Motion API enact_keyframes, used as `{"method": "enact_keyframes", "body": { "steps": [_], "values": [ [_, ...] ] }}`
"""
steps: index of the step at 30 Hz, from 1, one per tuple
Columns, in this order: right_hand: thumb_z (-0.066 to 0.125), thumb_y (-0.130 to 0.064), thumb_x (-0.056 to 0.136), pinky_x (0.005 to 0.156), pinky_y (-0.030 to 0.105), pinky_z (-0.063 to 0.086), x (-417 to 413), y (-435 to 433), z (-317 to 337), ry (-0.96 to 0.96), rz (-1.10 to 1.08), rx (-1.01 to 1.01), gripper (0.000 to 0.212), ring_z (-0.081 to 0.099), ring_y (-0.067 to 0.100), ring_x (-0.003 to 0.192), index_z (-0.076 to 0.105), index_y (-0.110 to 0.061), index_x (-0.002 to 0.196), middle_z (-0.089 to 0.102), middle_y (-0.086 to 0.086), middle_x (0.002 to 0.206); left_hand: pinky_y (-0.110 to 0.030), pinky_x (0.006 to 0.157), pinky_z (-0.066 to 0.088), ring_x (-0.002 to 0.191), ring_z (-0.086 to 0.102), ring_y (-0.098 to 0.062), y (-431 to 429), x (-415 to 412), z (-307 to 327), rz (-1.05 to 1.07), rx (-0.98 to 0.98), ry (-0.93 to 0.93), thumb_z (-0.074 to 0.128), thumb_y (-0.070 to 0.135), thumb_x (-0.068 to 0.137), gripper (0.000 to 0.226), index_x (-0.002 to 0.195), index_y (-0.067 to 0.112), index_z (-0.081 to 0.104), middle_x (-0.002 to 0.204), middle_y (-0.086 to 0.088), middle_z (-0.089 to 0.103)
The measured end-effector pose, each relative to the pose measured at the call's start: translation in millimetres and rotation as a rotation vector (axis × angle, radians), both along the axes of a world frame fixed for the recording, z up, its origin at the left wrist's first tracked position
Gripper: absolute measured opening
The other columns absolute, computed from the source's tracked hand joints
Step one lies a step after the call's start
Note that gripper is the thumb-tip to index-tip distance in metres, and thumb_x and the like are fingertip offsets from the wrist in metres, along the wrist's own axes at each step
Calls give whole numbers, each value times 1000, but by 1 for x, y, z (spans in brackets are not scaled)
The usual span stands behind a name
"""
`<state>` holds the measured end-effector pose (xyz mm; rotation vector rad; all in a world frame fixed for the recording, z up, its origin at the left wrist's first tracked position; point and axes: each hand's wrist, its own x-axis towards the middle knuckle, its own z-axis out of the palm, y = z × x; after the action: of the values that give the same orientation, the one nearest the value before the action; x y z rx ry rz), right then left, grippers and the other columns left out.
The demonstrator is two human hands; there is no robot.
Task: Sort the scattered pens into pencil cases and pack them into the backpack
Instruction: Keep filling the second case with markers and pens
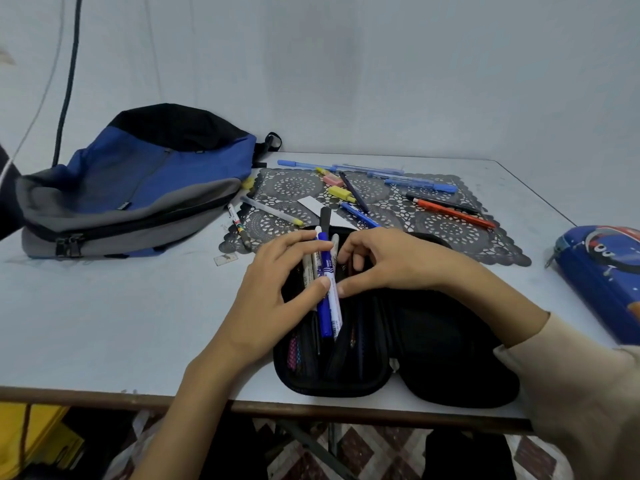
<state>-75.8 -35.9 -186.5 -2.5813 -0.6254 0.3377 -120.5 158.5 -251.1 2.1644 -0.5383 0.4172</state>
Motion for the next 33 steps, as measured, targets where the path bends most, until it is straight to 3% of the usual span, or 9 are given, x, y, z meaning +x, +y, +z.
{"method": "enact_keyframes", "body": {
  "steps": [3, 8, 13, 20, 26, 29, 33],
  "values": [
    [82, -47, 69, 60, 21, 36, -3, 3, 2, -2, 10, -83, 54, 51, 2, 72, 54, -27, 111, 54, -10, 91, -22, 110, 26, 136, 35, -8, 0, 0, -1, 0, -6, 9, 52, 50, 84, 43, 125, 39, 59, 138, 21, 44],
    [80, -37, 71, 69, 31, 45, -5, 7, 3, 39, -51, -78, 49, 54, 13, 79, 51, -25, 109, 57, -6, 93, -27, 111, 28, 137, 34, -9, 0, 2, -3, -21, -18, 32, 52, 51, 84, 42, 124, 40, 59, 140, 20, 42],
    [64, -48, 81, 70, 34, 40, -10, 21, -2, -211, -113, -274, 41, 50, 18, 88, 49, -20, 107, 54, -6, 96, -21, 110, 26, 138, 33, -8, 1, 3, -4, -28, -17, 43, 50, 53, 84, 45, 126, 38, 59, 141, 19, 41],
    [64, -42, 80, 70, 34, 41, -11, 21, -6, -432, -157, -259, 27, 50, 19, 101, 60, -17, 89, 50, 0, 102, -21, 110, 26, 138, 34, -8, 1, 4, -5, -32, -28, 56, 50, 53, 85, 45, 127, 38, 59, 141, 20, 40],
    [65, -38, 78, 69, 33, 46, -6, 22, -14, -419, -211, -77, 20, 57, 16, 87, 65, -18, 78, 57, -6, 89, -24, 110, 25, 139, 31, -8, 3, 5, -2, -32, -4, 54, 51, 53, 84, 42, 124, 43, 58, 142, 23, 38],
    [69, -31, 76, 75, 38, 50, -1, 15, -14, -185, -301, 259, 13, 61, 15, 80, 67, -18, 72, 66, -5, 80, -22, 110, 20, 140, 24, 0, 5, 7, 2, -37, 35, 62, 51, 57, 82, 43, 123, 46, 57, 146, 26, 34],
    [70, -12, 76, 74, 34, 46, -2, 11, -14, -5, -342, 555, 18, 57, 12, 70, 63, -16, 59, 62, -1, 66, -40, 117, 19, 144, 18, -4, 3, 19, 11, -36, 192, 58, 48, 62, 78, 61, 135, 42, 47, 153, 23, 29]
  ]
}}
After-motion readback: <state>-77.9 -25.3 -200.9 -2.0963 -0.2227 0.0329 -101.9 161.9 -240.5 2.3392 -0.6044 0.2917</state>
